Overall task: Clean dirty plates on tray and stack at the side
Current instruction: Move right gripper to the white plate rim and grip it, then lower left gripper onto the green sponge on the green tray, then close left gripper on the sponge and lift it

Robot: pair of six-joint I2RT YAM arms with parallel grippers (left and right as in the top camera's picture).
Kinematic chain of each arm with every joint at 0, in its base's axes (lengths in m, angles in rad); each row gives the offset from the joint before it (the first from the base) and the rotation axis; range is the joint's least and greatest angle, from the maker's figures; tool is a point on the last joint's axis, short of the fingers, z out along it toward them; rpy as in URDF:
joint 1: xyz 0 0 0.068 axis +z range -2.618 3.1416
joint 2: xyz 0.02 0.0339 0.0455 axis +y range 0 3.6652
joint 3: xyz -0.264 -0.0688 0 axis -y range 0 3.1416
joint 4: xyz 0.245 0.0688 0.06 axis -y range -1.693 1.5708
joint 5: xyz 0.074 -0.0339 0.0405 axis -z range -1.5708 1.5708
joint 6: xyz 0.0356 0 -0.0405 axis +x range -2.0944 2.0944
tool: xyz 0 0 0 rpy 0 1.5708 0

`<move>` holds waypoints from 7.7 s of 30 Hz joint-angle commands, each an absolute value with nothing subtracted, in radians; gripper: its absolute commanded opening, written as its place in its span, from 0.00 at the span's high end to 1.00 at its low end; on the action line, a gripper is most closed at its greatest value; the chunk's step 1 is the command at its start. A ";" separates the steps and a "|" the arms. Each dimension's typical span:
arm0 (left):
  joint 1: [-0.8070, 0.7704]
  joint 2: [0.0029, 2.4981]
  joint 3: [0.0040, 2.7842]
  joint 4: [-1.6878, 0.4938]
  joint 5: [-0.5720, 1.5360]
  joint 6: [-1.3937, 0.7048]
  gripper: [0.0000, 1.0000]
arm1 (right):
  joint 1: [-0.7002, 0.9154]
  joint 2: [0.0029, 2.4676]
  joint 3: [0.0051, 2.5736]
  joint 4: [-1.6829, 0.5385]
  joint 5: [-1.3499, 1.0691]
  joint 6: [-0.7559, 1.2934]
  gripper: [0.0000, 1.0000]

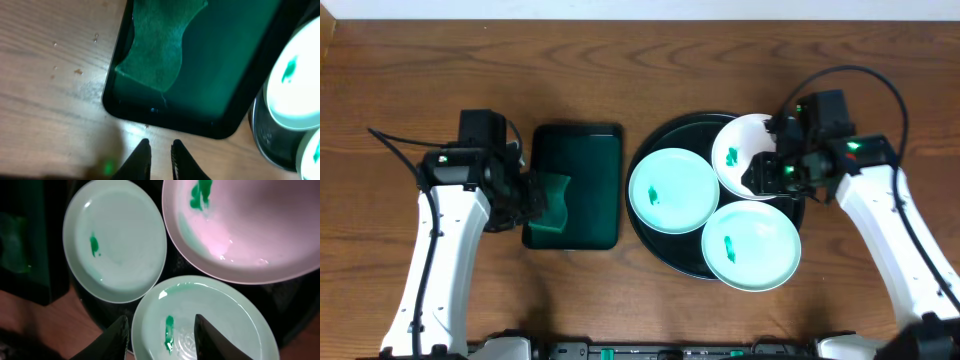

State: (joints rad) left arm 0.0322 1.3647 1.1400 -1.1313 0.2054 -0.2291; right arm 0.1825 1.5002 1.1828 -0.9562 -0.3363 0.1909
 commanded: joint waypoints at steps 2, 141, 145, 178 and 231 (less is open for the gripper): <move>0.031 1.365 1.067 -1.066 0.210 -0.223 0.77 | 0.242 1.598 1.181 -0.900 -0.318 0.233 0.60; -0.030 1.800 0.978 -0.674 0.089 -0.176 0.59 | 0.388 1.859 1.113 -0.624 -0.164 0.366 0.95; -0.030 1.800 0.970 -0.672 0.090 -0.177 0.59 | 0.388 1.859 1.113 -0.624 -0.164 0.366 0.94; -0.075 1.357 1.029 -0.674 0.236 -0.196 0.93 | 0.388 1.859 1.113 -0.625 -0.161 0.366 0.99; -0.204 1.742 1.038 -0.588 0.099 -0.308 0.59 | 0.388 1.859 1.113 -0.624 -0.161 0.366 0.92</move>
